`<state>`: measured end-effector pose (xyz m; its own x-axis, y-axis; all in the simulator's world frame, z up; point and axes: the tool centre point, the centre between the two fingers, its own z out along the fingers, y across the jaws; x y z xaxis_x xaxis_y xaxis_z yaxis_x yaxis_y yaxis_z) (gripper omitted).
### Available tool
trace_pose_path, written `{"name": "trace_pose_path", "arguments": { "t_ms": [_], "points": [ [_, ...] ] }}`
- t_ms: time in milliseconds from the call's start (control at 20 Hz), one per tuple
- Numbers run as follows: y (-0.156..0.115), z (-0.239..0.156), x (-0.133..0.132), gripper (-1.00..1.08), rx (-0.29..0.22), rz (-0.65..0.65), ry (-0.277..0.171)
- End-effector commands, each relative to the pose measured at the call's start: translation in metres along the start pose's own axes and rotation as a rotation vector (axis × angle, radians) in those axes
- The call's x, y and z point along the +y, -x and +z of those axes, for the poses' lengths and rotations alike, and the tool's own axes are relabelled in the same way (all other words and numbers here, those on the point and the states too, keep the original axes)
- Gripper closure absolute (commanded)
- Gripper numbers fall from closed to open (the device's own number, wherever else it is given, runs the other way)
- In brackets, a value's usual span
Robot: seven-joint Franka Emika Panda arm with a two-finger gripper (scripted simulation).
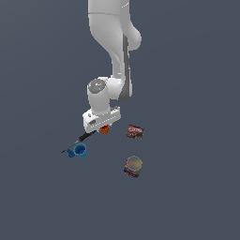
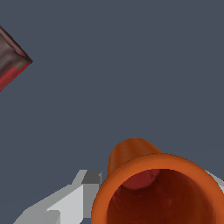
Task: Pick up a designated object from a clutter of objects.
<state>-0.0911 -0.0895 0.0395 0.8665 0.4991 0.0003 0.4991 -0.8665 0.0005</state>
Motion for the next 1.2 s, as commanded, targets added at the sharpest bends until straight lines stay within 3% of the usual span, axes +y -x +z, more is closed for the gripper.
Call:
{"name": "trace_pose_path", "arguments": {
  "t_ms": [0, 550, 1150],
  "points": [
    [-0.001, -0.003, -0.001, 1.08, 0.001, 0.000, 0.001],
    [-0.013, -0.047, -0.017, 1.08, 0.001, 0.000, 0.001],
    [-0.039, -0.148, -0.052, 1.08, -0.002, 0.000, 0.003]
  ]
}}
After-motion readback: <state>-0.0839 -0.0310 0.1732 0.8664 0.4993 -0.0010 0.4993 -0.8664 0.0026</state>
